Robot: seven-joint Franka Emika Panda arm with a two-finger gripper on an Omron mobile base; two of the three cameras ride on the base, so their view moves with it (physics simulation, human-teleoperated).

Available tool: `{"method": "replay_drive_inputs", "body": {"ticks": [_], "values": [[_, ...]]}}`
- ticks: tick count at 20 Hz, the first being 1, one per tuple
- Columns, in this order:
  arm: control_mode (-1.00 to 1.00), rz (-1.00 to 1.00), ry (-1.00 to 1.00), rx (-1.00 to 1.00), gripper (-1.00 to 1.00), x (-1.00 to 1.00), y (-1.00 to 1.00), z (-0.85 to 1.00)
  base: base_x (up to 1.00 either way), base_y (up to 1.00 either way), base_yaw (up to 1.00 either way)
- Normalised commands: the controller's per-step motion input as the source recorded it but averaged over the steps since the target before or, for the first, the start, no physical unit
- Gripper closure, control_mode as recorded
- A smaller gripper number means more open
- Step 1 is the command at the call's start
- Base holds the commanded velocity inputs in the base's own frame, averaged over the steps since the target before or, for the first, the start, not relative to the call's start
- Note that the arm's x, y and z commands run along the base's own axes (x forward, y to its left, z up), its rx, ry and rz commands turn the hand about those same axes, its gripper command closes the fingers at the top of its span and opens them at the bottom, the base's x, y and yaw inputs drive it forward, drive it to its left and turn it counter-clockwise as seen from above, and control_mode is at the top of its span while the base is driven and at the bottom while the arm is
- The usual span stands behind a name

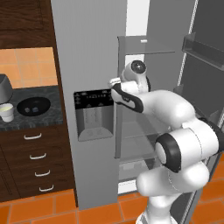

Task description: Grab a lemon wedge from the fridge and one ice cube from the ice bowl, and put them in the glass of lemonade.

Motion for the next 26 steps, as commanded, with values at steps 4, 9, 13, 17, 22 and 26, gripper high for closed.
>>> {"method": "replay_drive_inputs", "body": {"ticks": [4, 9, 13, 17, 22, 26], "values": [[-1.0, -0.04, 0.0, 0.0, -1.0, 0.4, 0.01, -0.14, 0.0, 0.0, 0.0], [-1.0, -0.04, -0.02, 0.0, -1.0, 0.22, 0.1, -0.27, 0.0, 0.0, 0.0], [-1.0, -0.03, 0.0, 0.0, -1.0, 0.22, 0.09, -0.16, 0.0, 0.0, 0.0], [-1.0, -0.02, 0.0, 0.0, 1.0, 0.25, 0.12, -0.01, 0.0, 0.0, 0.0], [-1.0, 0.0, 0.0, 0.0, 1.0, 0.05, 0.22, -0.04, 0.0, 0.0, 0.0], [-1.0, 0.05, -0.01, 0.0, 1.0, 0.0, 0.54, 0.0, 0.0, 0.0, 0.0]]}}
